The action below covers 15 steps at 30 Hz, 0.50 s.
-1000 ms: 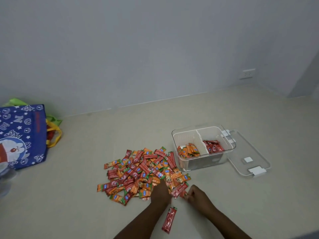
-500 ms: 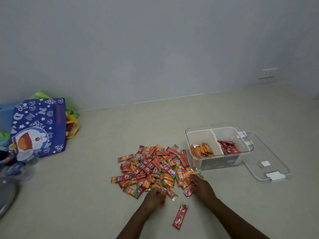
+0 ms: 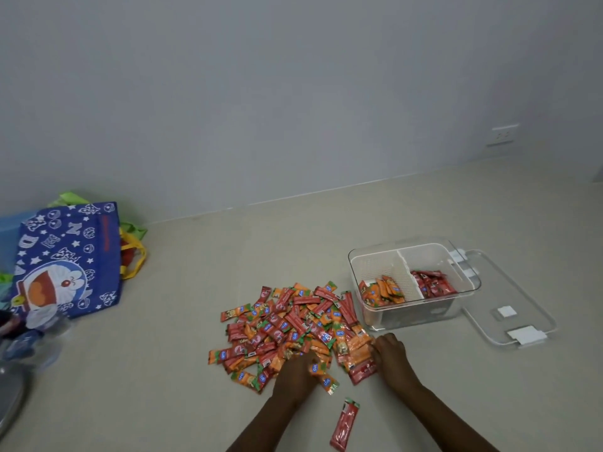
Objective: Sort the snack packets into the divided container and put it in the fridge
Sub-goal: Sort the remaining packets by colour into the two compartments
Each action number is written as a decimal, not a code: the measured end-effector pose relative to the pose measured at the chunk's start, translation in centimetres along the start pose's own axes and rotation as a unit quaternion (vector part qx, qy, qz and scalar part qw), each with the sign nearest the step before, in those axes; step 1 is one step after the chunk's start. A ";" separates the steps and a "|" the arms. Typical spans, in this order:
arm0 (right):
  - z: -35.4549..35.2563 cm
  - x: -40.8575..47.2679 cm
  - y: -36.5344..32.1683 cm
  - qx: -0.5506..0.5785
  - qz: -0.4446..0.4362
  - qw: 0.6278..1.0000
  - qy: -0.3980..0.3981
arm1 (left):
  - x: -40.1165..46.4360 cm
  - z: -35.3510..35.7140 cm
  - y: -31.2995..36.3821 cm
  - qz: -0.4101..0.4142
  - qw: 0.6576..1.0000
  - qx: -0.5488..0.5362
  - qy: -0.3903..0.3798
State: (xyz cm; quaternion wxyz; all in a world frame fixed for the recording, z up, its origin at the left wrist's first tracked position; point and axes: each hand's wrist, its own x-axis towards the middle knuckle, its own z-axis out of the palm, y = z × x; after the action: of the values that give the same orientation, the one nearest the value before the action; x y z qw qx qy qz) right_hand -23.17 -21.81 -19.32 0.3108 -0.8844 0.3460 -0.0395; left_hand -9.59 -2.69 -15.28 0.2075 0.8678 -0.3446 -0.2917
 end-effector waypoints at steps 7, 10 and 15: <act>-1.0 -1.1 0.3 0.156 0.032 0.985 -0.064 | 2.4 1.6 -0.4 0.001 0.996 0.078 -0.034; -0.5 -0.5 0.4 0.123 0.021 0.988 -0.092 | 2.9 1.8 -0.9 0.008 0.999 0.039 -0.007; 1.0 0.7 0.9 0.012 0.001 0.994 -0.107 | 1.8 -0.9 -0.1 -0.042 0.995 -0.064 0.063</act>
State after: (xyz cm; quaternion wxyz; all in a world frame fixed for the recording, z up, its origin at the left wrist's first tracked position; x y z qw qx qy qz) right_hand -22.92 -22.22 -20.68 0.3568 -0.8793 0.3112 0.0516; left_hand -7.87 -3.77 -15.28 0.2710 0.8832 -0.2749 -0.2663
